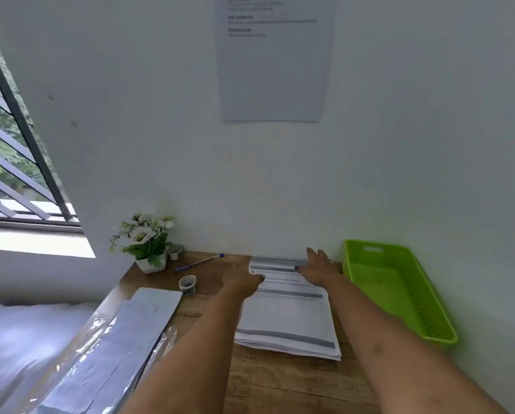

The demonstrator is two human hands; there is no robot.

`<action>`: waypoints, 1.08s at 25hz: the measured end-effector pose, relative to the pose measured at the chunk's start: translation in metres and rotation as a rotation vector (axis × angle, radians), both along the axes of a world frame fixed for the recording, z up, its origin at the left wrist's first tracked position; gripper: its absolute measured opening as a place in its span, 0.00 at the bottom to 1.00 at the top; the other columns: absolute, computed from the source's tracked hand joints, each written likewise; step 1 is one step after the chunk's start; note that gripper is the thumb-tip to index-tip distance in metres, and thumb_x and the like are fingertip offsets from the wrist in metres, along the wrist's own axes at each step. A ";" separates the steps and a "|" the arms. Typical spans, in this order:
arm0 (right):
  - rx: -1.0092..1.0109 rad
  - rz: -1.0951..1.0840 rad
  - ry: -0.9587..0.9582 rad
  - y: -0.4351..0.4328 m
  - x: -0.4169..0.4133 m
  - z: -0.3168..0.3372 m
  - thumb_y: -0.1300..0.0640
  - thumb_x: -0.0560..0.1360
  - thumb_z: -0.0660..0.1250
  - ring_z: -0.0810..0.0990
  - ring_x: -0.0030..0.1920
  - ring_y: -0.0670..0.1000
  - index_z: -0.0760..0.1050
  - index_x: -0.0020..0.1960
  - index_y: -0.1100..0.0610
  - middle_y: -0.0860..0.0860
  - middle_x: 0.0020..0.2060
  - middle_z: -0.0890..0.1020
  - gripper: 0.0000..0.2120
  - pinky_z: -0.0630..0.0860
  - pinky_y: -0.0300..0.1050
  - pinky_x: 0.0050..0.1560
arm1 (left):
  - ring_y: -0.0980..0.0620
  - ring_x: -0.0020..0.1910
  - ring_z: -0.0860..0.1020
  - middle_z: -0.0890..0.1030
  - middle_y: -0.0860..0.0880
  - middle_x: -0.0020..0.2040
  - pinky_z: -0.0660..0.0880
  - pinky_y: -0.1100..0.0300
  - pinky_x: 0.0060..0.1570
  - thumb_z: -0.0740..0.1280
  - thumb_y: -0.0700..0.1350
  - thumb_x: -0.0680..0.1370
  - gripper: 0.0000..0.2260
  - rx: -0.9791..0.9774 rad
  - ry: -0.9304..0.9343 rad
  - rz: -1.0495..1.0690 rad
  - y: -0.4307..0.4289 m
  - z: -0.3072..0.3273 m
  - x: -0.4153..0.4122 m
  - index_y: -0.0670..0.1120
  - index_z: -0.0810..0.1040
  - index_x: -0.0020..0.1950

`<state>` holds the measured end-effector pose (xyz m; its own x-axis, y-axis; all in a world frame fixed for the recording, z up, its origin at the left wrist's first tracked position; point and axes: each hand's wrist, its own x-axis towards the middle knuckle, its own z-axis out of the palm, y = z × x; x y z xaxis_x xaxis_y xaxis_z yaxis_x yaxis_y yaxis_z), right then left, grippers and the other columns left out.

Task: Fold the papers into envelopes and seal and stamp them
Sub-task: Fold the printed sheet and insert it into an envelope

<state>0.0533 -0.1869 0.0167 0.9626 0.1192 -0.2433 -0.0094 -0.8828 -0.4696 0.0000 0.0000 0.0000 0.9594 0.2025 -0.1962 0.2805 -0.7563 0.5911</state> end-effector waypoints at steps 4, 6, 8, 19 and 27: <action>0.122 -0.133 0.114 -0.002 0.003 -0.035 0.48 0.73 0.67 0.68 0.68 0.59 0.59 0.73 0.58 0.60 0.70 0.64 0.34 0.69 0.47 0.66 | 0.46 0.60 0.76 0.78 0.47 0.62 0.72 0.52 0.62 0.68 0.51 0.74 0.20 -0.165 0.021 0.066 0.004 -0.027 0.007 0.47 0.73 0.64; 0.151 -0.217 0.118 -0.002 0.005 -0.047 0.48 0.73 0.68 0.67 0.69 0.60 0.57 0.74 0.59 0.61 0.71 0.64 0.36 0.68 0.49 0.67 | 0.46 0.58 0.77 0.79 0.47 0.61 0.73 0.51 0.60 0.69 0.49 0.74 0.20 -0.259 -0.003 0.095 0.003 -0.040 0.013 0.46 0.73 0.64; 0.154 -0.281 0.081 -0.002 0.008 -0.051 0.49 0.73 0.68 0.64 0.71 0.61 0.52 0.76 0.61 0.61 0.73 0.61 0.39 0.65 0.51 0.69 | 0.46 0.58 0.76 0.78 0.47 0.60 0.73 0.52 0.60 0.69 0.46 0.74 0.20 -0.312 -0.045 0.121 0.000 -0.044 0.018 0.45 0.72 0.64; 0.189 -0.342 -0.061 0.005 0.009 -0.053 0.54 0.76 0.63 0.56 0.75 0.60 0.49 0.78 0.58 0.58 0.76 0.52 0.36 0.58 0.49 0.73 | 0.49 0.63 0.73 0.75 0.48 0.64 0.68 0.50 0.67 0.66 0.39 0.77 0.23 -0.629 -0.167 0.172 -0.014 -0.051 0.026 0.46 0.67 0.72; 0.360 -0.477 -0.268 0.014 -0.010 -0.029 0.56 0.75 0.64 0.69 0.67 0.58 0.65 0.71 0.53 0.56 0.71 0.62 0.25 0.66 0.52 0.68 | 0.50 0.55 0.77 0.78 0.49 0.58 0.74 0.55 0.57 0.66 0.39 0.77 0.17 -0.637 -0.378 0.326 -0.005 -0.032 0.020 0.45 0.70 0.66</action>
